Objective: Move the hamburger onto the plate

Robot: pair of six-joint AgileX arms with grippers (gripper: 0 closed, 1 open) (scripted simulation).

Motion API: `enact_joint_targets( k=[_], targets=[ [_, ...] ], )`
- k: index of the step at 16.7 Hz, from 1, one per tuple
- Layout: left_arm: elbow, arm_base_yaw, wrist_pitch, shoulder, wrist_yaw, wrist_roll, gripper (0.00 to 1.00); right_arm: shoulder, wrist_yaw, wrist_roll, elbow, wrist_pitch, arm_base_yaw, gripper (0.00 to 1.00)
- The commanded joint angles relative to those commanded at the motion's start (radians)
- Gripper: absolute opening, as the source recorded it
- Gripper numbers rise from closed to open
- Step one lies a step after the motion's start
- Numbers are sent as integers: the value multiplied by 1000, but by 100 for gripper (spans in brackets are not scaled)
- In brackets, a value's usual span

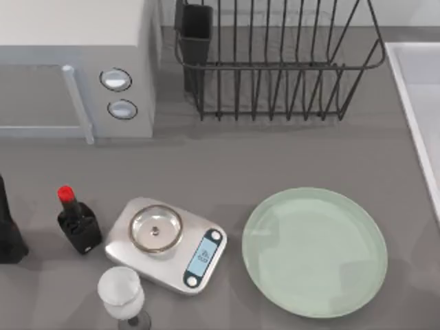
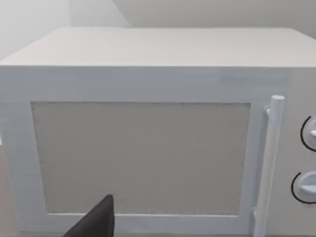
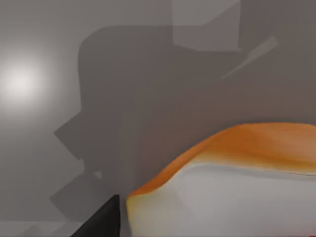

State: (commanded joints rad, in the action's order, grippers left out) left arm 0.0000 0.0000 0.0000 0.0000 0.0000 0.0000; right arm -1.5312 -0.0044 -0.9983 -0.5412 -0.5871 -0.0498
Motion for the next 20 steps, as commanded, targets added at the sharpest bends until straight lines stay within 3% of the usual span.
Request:
enact_joint_targets(
  k=[5,6,10,16,20],
  targets=[
    [0,0,0,0,0,0,100,0,0,0,0,0,0,0],
    [0,0,0,0,0,0,100,71,-3,24,-50,-110,-3,0],
    [0,0,0,0,0,0,100,95,-3,18,-105,-185,-4,0],
    [0,0,0,0,0,0,100,203,-3,13,-289,-511,-7,0],
    [0,0,0,0,0,0,100,246,-2,16,-346,-581,-8,0]
  ],
)
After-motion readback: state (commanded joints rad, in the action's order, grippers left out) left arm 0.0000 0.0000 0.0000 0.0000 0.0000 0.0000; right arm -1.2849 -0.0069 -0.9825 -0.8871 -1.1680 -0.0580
